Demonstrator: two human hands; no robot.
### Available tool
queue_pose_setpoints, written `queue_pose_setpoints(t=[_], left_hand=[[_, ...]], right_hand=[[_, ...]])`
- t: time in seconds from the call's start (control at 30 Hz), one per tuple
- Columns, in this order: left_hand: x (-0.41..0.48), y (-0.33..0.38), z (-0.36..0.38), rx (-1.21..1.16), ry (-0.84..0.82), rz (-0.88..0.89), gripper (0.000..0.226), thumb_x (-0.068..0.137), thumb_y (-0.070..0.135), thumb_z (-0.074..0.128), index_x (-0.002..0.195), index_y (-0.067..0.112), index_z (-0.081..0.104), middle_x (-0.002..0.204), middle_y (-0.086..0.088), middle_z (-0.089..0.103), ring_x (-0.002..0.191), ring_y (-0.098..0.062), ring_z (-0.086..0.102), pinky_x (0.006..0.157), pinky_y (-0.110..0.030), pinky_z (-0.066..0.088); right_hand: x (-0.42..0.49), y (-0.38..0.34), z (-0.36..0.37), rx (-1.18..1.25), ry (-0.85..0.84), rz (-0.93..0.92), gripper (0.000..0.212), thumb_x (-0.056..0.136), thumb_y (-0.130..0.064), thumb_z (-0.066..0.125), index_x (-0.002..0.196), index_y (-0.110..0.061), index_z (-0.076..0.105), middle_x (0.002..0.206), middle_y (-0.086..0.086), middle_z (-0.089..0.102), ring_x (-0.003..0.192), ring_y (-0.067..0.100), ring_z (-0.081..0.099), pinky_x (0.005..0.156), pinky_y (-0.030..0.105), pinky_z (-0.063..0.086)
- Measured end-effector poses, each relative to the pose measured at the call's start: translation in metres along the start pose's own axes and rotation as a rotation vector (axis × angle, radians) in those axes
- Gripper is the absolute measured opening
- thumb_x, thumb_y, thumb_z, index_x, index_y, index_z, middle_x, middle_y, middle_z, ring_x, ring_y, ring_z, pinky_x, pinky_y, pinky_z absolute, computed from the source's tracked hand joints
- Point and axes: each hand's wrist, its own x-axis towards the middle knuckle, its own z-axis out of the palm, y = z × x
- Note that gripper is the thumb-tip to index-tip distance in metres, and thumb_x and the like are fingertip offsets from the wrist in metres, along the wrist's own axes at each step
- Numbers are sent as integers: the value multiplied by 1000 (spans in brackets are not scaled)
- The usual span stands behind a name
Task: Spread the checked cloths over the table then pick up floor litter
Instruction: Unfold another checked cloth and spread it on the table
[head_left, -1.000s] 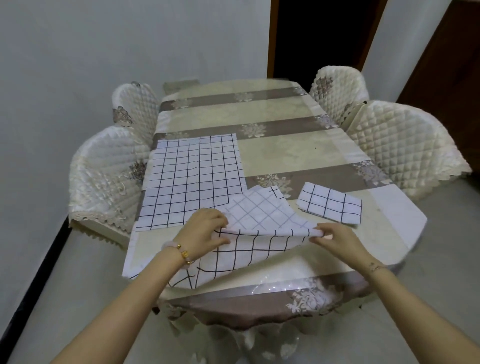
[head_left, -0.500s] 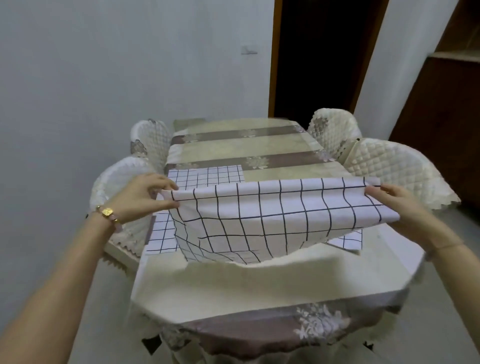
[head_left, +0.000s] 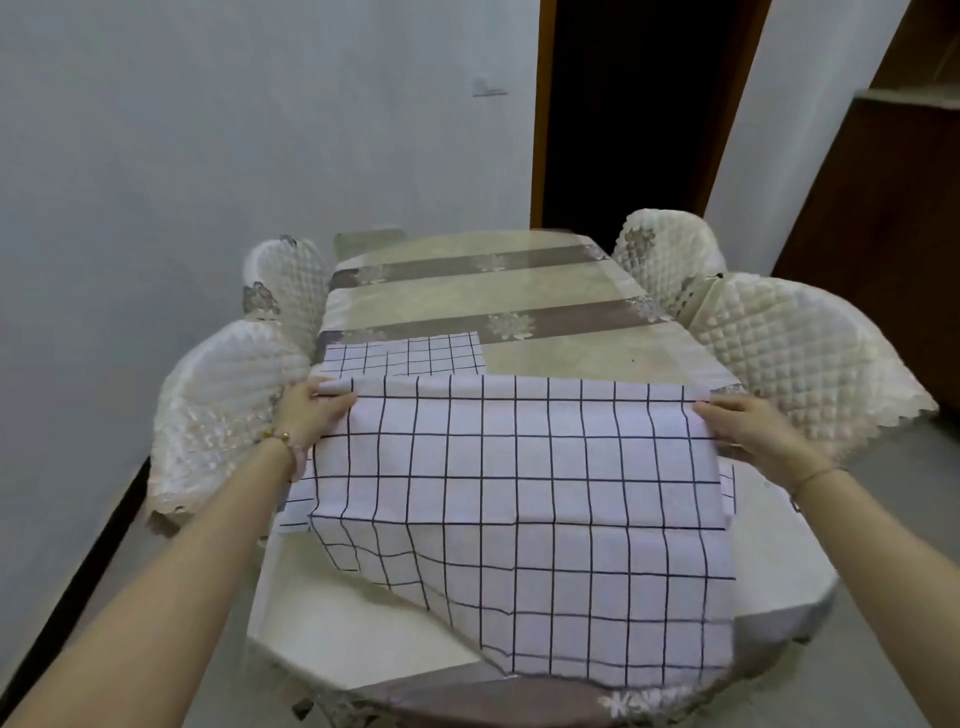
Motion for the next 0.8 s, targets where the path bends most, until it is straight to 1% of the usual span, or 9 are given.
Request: queue_pose_setpoints(t=[0.07, 0.13, 0.2, 0.27, 0.4, 0.5, 0.63, 0.73, 0.8], left_hand=[[13, -18, 11, 25, 27, -69, 10, 82, 5, 67, 88, 8, 60, 75, -6, 56, 80, -21, 52, 63, -21, 42], [25, -38, 22, 76, 46, -137, 27, 82, 7, 69, 106, 3, 59, 94, -5, 62, 100, -26, 54, 75, -15, 47], [34, -56, 32, 108, 64, -235, 56, 83, 11, 69, 131, -5, 45, 132, -20, 52, 122, -34, 48, 100, -30, 42], [39, -72, 40, 126, 74, -299, 65, 84, 13, 69, 137, -7, 37, 144, -23, 40, 131, -37, 41, 109, -43, 34], [42, -92, 49, 72, 105, -402, 68, 83, 16, 69, 140, -3, 35, 147, -21, 36, 133, -36, 38, 111, -44, 32], [41, -103, 51, 131, 18, -430, 68, 86, 25, 66, 141, 1, 35, 147, -19, 37, 132, -37, 38, 109, -43, 32], [29, -115, 34, 66, -265, -640, 50, 88, 36, 59, 126, 4, 55, 122, -14, 61, 113, -32, 56, 99, -43, 44], [12, -121, 23, 4, -485, -730, 49, 83, 33, 63, 121, 2, 60, 120, -19, 64, 116, -35, 57, 108, -48, 38], [-4, -119, 29, -10, -521, -697, 50, 82, 26, 66, 124, 2, 57, 121, -20, 63, 114, -37, 58, 106, -49, 40]], right_hand=[[9, 16, 6, 33, 10, 68, 25, 93, -18, 56, 110, -2, 65, 97, 15, 64, 83, 27, 60, 70, 30, 51], [12, 36, 14, 95, 0, 169, 22, 92, -25, 56, 104, -11, 67, 94, 8, 66, 78, 22, 60, 68, 29, 50], [9, 59, 21, 151, -27, 297, 23, 89, -37, 59, 97, -17, 68, 91, 1, 69, 78, 19, 62, 67, 30, 51], [2, 85, 24, 161, -44, 367, 25, 84, -38, 66, 97, -17, 69, 95, 1, 72, 84, 20, 66, 73, 31, 52], [-22, 118, 35, 88, -143, 408, 21, 79, -21, 73, 94, -6, 73, 97, 12, 74, 84, 18, 70, 74, 29, 54], [-33, 128, 44, 46, -115, 368, 29, 82, -15, 70, 95, 11, 67, 99, 23, 72, 89, 31, 67, 90, 43, 50], [-45, 137, 43, 52, 39, 312, 12, 85, -15, 66, 83, -4, 63, 78, 15, 61, 72, 24, 53, 69, 34, 41], [-53, 142, 34, 33, 141, 312, 13, 88, -16, 63, 79, -6, 63, 67, 9, 61, 65, 21, 53, 62, 31, 42], [-60, 143, 28, 19, 210, 290, 19, 88, -17, 63, 74, -4, 61, 64, 6, 57, 64, 20, 50, 61, 30, 39]])
